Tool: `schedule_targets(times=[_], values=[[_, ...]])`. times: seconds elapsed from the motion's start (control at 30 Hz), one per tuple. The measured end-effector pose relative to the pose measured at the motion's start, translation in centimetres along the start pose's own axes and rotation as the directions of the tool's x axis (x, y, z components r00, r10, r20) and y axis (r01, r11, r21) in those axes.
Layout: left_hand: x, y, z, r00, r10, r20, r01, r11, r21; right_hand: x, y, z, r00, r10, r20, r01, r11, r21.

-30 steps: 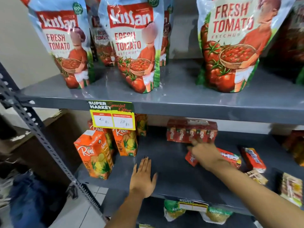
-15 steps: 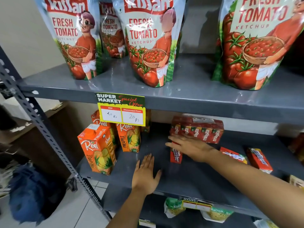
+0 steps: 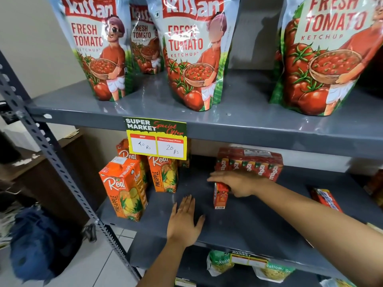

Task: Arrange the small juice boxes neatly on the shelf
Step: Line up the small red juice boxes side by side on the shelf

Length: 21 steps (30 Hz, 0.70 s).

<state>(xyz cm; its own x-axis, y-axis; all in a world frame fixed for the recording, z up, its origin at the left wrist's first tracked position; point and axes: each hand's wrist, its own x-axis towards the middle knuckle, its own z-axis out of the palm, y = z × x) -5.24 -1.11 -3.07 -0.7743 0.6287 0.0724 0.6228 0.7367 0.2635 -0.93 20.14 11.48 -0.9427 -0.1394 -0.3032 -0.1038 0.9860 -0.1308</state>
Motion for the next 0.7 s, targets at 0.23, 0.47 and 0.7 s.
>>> schedule_targets(times=[0.23, 0.47, 0.7], values=[[-0.1, 0.0, -0.1, 1.0, 0.001, -0.002, -0.001, 1.0, 0.0, 0.9, -0.5, 0.3, 0.993, 0.099, -0.06, -0.092, 0.99, 0.109], [-0.2, 0.1, -0.3, 1.0, 0.001, 0.004, -0.001, 1.0, 0.005, 1.5, -1.1, 2.1, 0.957, 0.243, -0.156, -0.228, 0.968, 0.11], [-0.1, 0.0, -0.1, 1.0, 0.005, 0.0, -0.005, 1.0, 0.007, -3.3, 3.8, 1.8, 0.92, 0.392, 0.009, -0.369, 0.856, 0.362]])
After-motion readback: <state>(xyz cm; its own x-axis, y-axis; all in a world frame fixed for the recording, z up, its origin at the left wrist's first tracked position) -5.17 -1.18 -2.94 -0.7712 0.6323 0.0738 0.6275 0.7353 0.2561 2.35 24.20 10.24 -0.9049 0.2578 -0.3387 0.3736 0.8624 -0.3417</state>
